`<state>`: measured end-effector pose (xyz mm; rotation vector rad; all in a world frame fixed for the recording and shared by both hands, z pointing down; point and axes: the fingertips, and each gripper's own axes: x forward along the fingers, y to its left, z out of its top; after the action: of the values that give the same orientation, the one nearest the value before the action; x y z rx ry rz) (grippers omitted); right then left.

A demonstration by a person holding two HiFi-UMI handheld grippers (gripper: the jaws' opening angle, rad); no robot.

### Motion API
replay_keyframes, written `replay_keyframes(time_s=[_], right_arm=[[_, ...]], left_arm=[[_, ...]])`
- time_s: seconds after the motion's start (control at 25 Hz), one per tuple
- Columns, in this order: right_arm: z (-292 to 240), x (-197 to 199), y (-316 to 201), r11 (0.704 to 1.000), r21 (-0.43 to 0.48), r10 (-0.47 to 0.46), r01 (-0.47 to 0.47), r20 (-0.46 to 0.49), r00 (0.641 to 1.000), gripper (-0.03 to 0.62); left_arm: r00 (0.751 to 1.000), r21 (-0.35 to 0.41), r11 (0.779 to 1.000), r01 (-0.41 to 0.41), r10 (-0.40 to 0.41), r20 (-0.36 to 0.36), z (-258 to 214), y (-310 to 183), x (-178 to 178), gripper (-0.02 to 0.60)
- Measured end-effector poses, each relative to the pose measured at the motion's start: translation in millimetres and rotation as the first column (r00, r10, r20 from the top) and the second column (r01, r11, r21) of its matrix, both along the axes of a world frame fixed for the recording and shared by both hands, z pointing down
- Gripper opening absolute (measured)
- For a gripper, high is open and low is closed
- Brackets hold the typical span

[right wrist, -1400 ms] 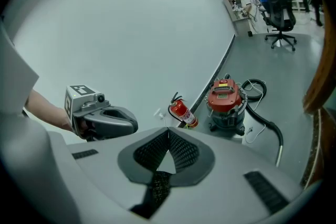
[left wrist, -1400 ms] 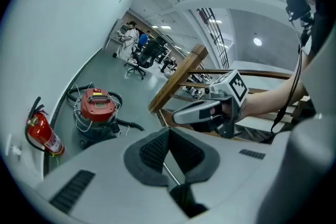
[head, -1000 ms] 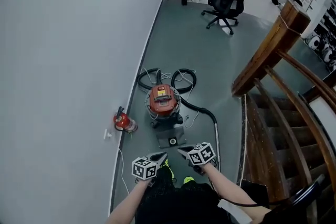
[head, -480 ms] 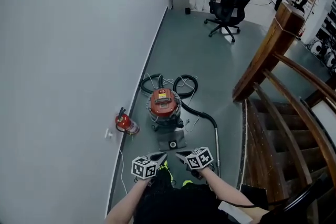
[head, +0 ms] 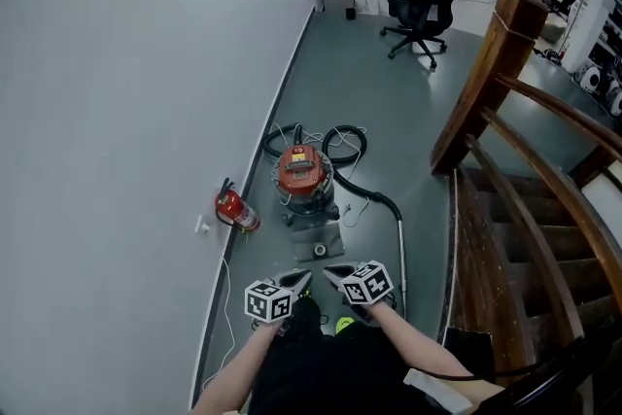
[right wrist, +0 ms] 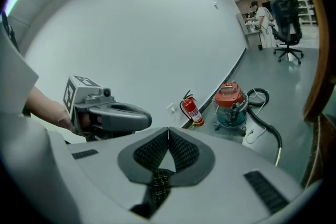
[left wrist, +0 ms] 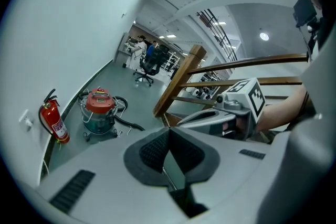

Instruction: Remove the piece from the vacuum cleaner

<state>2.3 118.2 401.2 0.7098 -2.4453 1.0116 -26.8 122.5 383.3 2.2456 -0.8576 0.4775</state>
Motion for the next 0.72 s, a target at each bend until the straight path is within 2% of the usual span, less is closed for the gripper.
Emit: replay_keyframes(time_s=[0.16, 0.36, 0.52, 0.72], right_arm=[[-1, 9, 24, 1.000, 0.030, 0.001, -0.001, -0.001, 1.000, 0.015], [1, 18, 56, 0.999, 0.041, -0.020, 0.021, -0.020, 1.000, 0.014], [-6, 20, 70, 0.999, 0.053, -0.009, 0.009, -0.003, 1.000, 0.015], [-8, 23, 78, 0.997, 0.064, -0.032, 0.033, -0.021, 0.999, 0.015]], left_arm=[[0.999, 0.011, 0.999, 0.033, -0.033, -0.013, -4, 28, 7, 0.011], [0.999, -0.006, 0.999, 0.046, -0.045, 0.024, 4, 64, 17, 0.011], [0.998, 0.002, 0.998, 0.065, -0.065, 0.021, 0, 73, 24, 0.009], [0.991, 0.017, 0.991, 0.133, -0.134, 0.022, -1, 78, 26, 0.011]])
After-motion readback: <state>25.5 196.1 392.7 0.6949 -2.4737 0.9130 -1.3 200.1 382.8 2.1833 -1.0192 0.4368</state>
